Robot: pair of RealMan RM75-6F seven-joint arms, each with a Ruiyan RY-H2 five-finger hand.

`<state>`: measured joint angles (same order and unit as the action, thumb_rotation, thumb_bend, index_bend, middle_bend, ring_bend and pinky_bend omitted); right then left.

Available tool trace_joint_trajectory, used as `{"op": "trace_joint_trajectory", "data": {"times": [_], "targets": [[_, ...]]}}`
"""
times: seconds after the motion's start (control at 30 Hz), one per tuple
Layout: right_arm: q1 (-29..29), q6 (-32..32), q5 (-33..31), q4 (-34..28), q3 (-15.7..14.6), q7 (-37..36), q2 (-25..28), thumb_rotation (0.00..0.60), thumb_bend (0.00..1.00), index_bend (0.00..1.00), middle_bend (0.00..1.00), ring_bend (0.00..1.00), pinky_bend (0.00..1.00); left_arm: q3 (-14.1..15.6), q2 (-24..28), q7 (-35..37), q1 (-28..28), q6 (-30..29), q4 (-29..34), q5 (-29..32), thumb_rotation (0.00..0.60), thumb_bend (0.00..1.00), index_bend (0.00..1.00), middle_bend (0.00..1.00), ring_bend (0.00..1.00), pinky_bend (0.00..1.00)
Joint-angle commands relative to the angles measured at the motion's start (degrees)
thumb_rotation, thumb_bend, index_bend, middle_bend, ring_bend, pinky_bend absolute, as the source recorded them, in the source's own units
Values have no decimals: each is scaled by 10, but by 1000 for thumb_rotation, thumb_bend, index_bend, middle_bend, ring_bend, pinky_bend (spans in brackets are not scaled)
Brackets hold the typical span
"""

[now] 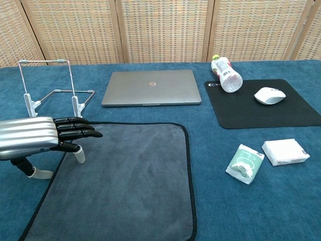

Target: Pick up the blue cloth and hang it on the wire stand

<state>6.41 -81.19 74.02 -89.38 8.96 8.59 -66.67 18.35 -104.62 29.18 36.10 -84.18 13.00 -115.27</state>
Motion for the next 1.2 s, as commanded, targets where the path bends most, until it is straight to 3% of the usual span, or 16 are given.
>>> {"op": "trace_joint_trajectory", "data": {"times": [0.03,0.3,0.43,1.2], "targets": [[0,-1,1,0,-1,-1,1,600,0,0,0,0,0,2,-2,-1,1,0,1,2,600,327,346,0,0,0],[-2,-3,5,-4,-2,-4,3,600,0,0,0,0,0,7,-6,-13,3,-7,2,8,600,359,350,0,0,0],[-2,-4,5,-5,-3,-6,4,600,0,0,0,0,0,10,-9,-17,5,-9,4,9,600,437,350,0,0,0],[-2,2,6,-12,-7,-9,12,600,0,0,0,0,0,20,-7,-28,15,-20,12,18,600,539,369,0,0,0]]}}
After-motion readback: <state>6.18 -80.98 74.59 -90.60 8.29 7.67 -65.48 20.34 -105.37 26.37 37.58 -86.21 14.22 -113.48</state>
